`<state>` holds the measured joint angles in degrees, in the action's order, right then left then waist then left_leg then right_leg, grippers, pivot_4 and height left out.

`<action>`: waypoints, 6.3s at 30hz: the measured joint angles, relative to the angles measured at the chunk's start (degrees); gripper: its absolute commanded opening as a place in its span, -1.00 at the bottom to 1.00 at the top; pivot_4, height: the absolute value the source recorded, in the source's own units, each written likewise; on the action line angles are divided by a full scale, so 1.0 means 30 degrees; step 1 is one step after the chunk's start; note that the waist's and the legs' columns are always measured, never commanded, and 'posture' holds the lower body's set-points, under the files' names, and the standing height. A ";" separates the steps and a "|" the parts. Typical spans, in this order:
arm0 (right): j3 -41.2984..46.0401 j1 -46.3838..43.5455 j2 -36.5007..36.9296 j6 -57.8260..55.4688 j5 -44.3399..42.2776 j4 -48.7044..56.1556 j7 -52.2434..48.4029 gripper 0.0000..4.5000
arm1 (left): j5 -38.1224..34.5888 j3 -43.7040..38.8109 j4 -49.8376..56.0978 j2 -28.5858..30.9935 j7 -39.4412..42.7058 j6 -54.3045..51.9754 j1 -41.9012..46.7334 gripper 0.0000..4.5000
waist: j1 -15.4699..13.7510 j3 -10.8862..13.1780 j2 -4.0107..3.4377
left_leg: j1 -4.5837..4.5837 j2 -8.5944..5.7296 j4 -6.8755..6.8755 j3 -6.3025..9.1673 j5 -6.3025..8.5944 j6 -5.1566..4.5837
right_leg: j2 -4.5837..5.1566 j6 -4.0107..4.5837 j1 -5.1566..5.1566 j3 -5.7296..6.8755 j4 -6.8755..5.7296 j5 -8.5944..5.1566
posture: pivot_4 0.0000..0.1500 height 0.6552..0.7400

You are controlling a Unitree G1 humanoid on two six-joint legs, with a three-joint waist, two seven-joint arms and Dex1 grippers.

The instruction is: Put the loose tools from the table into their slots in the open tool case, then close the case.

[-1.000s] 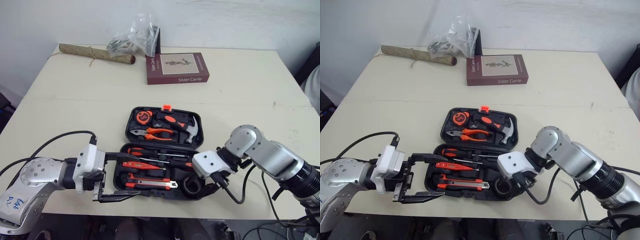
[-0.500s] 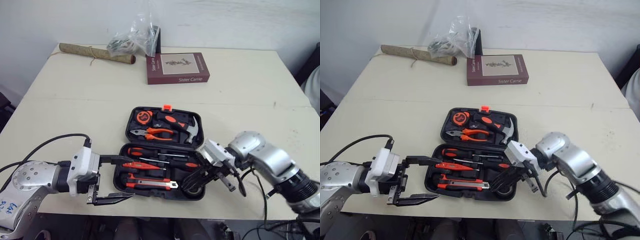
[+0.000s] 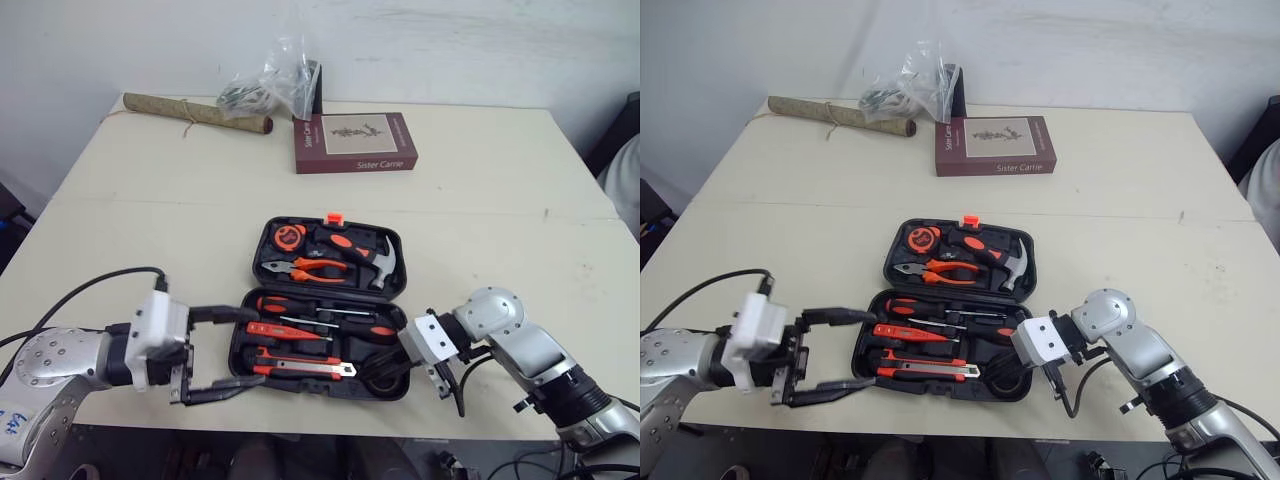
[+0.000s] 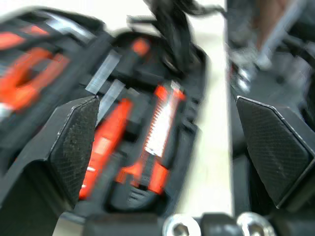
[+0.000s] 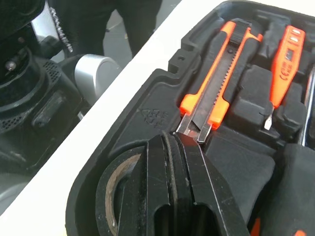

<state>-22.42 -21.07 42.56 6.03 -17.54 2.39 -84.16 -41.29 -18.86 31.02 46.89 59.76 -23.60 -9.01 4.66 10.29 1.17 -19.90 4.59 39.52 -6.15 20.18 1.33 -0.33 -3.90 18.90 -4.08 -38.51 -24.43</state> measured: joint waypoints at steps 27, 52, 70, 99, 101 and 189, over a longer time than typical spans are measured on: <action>0.5216 -0.0089 -0.1161 -0.3354 0.1392 -0.4554 0.5175 -1.00 | 0.5748 0.6078 -1.0528 -0.2072 -0.3032 -0.1379 0.8364 -0.96 | 0.0172 0.0038 -0.0003 | -0.0161 -0.0008 -0.0052 0.0001 -0.0048 0.0076 | -0.0006 -0.0003 0.0258 0.0039 -0.0101 0.0002 | 1.00 1.00; 0.4735 -0.2382 -0.2240 -0.3392 0.3573 -0.5872 0.6260 -0.86 | 0.8186 0.6207 -1.3759 -0.3496 -0.2849 0.0299 1.0672 -0.99 | 0.0121 0.0039 -0.0003 | -0.0166 -0.0002 0.0014 0.0004 -0.0053 0.0073 | 0.0011 -0.0001 0.0285 0.0057 -0.0195 0.0001 | 1.00 1.00; 0.7910 -0.9896 -0.0188 -3.1699 -0.4061 -0.1851 1.2039 1.00 | 0.3602 0.3859 -0.8582 -0.0852 -0.8166 -1.8310 1.6220 0.98 | -0.0461 0.0068 -0.0009 | -0.0592 -0.0090 0.0038 0.0050 -0.0097 0.0071 | 0.0124 0.0003 0.0766 0.0175 -0.0388 -0.0001 | 1.00 1.00; 0.8485 -1.1750 -0.4347 -3.2341 -0.2002 -0.6032 1.8332 0.19 | 0.6067 0.6802 -1.5259 -0.4398 -0.9104 -1.4878 1.9586 -0.53 | 0.0109 0.0026 0.0020 | -0.1008 -0.0181 0.0284 0.0040 -0.0231 0.0017 | 0.0240 0.0001 0.1258 0.0247 -0.0837 0.0001 | 1.00 1.00; 0.8224 -1.1991 -0.4387 -3.2471 -0.2322 -0.6134 1.8293 -0.24 | 0.6066 0.6806 -1.5290 -0.4403 -0.9073 -1.4888 1.9628 -0.75 | 0.0115 0.0022 0.0019 | -0.0973 -0.0181 0.0271 0.0040 -0.0237 0.0024 | 0.0239 0.0001 0.1246 0.0247 -0.0859 0.0001 | 1.00 1.00; 0.5243 -0.1159 -0.2229 0.0284 0.3005 -0.6121 1.0612 -1.00 | 0.6044 0.2687 -0.7430 -0.3764 -0.4022 0.1541 0.9205 -0.99 | -0.0366 0.0038 0.0142 | -0.0454 -0.0266 0.0075 0.0125 -0.0231 -0.0069 | 0.0334 -0.0025 0.0546 0.0325 -0.0433 0.0021 | 1.00 1.00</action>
<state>-6.69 -24.55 35.87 6.88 -8.52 -15.97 -52.32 -23.16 -10.79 8.73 35.60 47.70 -18.97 18.60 3.56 10.40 1.59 -21.26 3.80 39.74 -5.77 19.48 1.12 0.67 -3.97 20.54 -3.10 -39.81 -24.36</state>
